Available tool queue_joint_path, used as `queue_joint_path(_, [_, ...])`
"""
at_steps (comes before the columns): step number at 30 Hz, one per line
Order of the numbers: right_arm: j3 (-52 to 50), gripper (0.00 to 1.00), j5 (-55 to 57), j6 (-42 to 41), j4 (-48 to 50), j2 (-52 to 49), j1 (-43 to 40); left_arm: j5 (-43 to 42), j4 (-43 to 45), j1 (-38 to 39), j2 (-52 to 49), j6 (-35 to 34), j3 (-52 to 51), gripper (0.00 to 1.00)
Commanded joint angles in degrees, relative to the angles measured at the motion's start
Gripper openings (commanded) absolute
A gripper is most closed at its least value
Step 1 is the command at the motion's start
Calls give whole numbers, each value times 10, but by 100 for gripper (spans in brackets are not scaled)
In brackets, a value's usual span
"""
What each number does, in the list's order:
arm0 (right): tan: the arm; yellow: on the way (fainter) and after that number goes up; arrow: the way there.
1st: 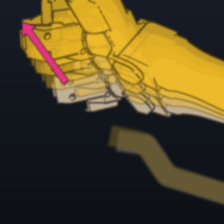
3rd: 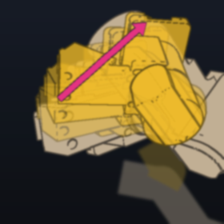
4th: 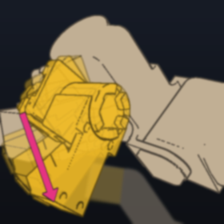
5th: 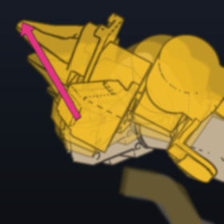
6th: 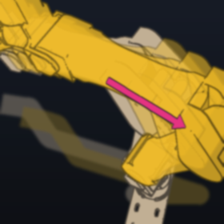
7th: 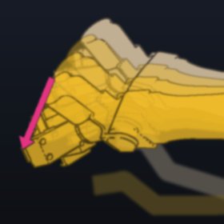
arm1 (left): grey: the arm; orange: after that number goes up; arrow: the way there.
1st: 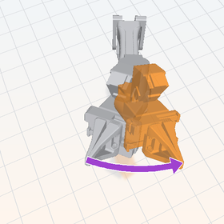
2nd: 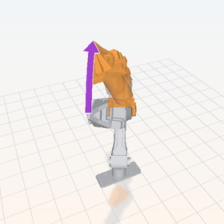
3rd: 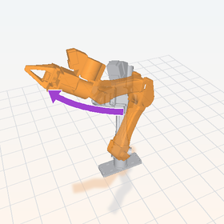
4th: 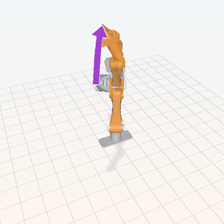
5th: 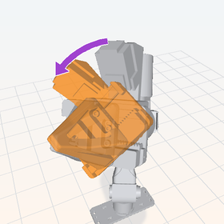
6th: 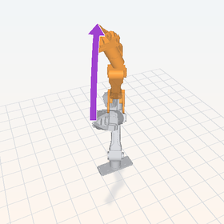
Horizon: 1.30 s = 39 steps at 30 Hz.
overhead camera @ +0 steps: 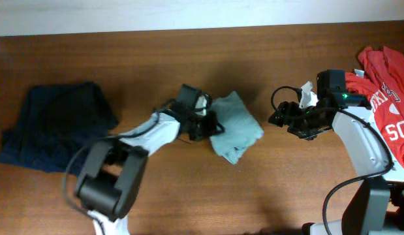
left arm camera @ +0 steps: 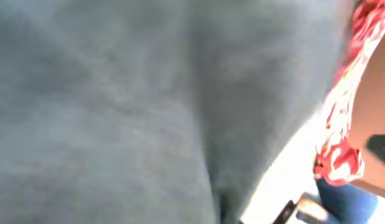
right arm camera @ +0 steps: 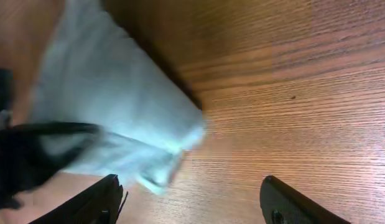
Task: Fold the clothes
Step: 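Grasp the folded light-blue shirt with the left gripper and lift it, then carry the shirt left and place it on the navy garment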
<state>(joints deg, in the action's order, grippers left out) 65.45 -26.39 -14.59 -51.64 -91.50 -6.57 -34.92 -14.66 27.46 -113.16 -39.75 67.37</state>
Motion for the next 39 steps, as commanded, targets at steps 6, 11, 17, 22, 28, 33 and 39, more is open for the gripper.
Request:
queue_joint_path(6, [2, 76, 7, 8, -2, 16, -3, 132, -84, -175, 286, 47, 23, 1])
queue_joint_path(11, [2, 76, 7, 8, -2, 16, -3, 109, -147, -316, 311, 83, 23, 1])
queue_joint_path(17, [2, 77, 16, 8, 0, 16, -3, 73, -161, -399, 367, 112, 43, 1])
queue_joint_path(22, [2, 77, 16, 8, 0, 16, -3, 98, -224, -452, 426, 125, 75, 1])
queue_joint_path(28, [2, 77, 16, 8, 0, 16, -3, 107, -266, -525, 447, 138, 87, 1])
queue_joint_path(33, [2, 77, 16, 8, 0, 16, -3, 117, -285, -551, 416, 159, 86, 1])
queue_joint_path(39, [2, 77, 16, 6, -1, 16, -3, 163, -280, -550, 300, 162, 86, 1])
